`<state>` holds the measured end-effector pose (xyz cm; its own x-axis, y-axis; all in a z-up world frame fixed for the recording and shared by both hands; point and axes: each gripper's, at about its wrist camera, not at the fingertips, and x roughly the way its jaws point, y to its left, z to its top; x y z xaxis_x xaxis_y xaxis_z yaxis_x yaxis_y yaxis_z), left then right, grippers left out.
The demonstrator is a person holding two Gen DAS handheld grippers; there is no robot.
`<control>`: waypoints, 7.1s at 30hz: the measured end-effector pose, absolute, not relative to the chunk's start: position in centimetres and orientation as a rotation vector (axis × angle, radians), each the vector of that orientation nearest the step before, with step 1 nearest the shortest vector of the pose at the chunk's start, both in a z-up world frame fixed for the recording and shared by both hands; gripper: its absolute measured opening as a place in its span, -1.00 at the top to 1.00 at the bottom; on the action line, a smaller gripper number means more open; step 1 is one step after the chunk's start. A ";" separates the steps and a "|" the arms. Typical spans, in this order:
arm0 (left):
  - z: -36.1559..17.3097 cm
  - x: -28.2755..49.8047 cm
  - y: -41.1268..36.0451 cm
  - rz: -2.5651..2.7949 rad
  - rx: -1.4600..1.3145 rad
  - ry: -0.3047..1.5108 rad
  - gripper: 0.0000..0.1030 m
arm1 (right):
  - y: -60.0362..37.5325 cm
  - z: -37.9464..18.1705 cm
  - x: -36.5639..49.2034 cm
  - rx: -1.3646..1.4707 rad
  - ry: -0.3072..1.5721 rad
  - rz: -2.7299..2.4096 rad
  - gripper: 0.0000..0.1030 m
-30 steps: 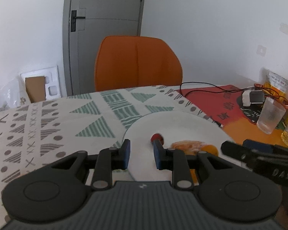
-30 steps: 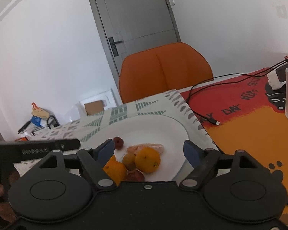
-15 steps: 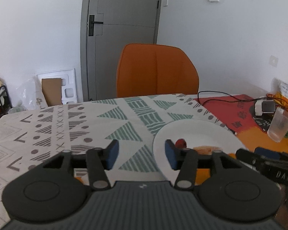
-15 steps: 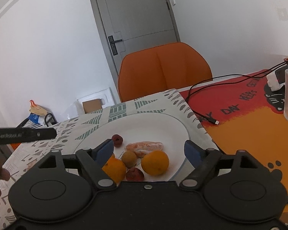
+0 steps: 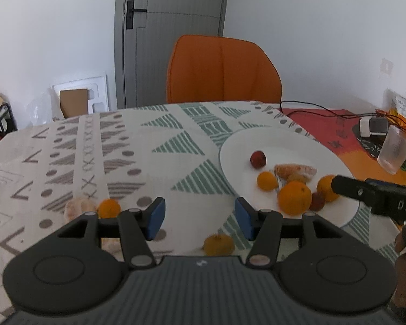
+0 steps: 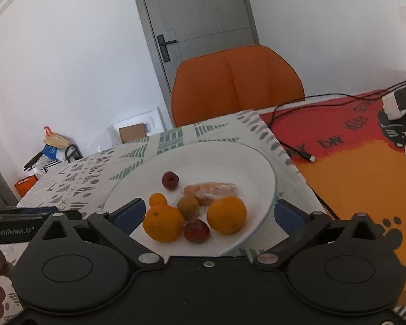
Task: Organize fruits
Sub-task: 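Close the left tool on a small brownish-yellow fruit beside the bowl, then carry the brownish-yellow fruit into the bowl and open the left tool, then withdraw both open tools from the bowl back toward the peeled orange, then close the right tool on a small orange while the left tool approaches the peel, then grasp the peeled orange with the left tool while the right tool lifts the small orange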
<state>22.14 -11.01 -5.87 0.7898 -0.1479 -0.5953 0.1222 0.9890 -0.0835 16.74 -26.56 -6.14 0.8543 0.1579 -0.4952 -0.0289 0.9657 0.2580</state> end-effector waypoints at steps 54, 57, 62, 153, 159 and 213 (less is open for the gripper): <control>-3.5 26.4 -18.3 -0.266 0.024 0.552 0.49 | -29.9 -6.3 15.1 0.416 0.481 0.075 -1.00; -3.5 26.9 -18.5 -0.268 0.020 0.553 0.49 | -30.0 -6.4 15.2 0.410 0.480 0.056 -1.00; -3.2 27.1 -18.5 -0.257 0.021 0.540 0.41 | -30.1 -6.4 15.2 0.418 0.475 0.065 -0.99; -6.1 19.8 9.2 0.115 -0.300 0.569 -0.80 | -5.6 -6.0 23.5 0.057 0.755 0.483 0.02; -6.6 20.2 9.4 0.115 -0.309 0.584 -0.79 | -4.7 -6.8 24.8 0.081 0.789 0.498 0.19; -7.1 25.3 -7.9 -0.037 -0.002 0.620 0.30 | -24.2 -5.0 18.0 0.371 0.575 0.238 0.57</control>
<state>25.32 -7.88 -7.11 0.8133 -0.0357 -0.5807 0.0343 0.9993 -0.0134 18.04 -24.18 -5.00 0.8144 0.3201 -0.4841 -0.1160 0.9071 0.4047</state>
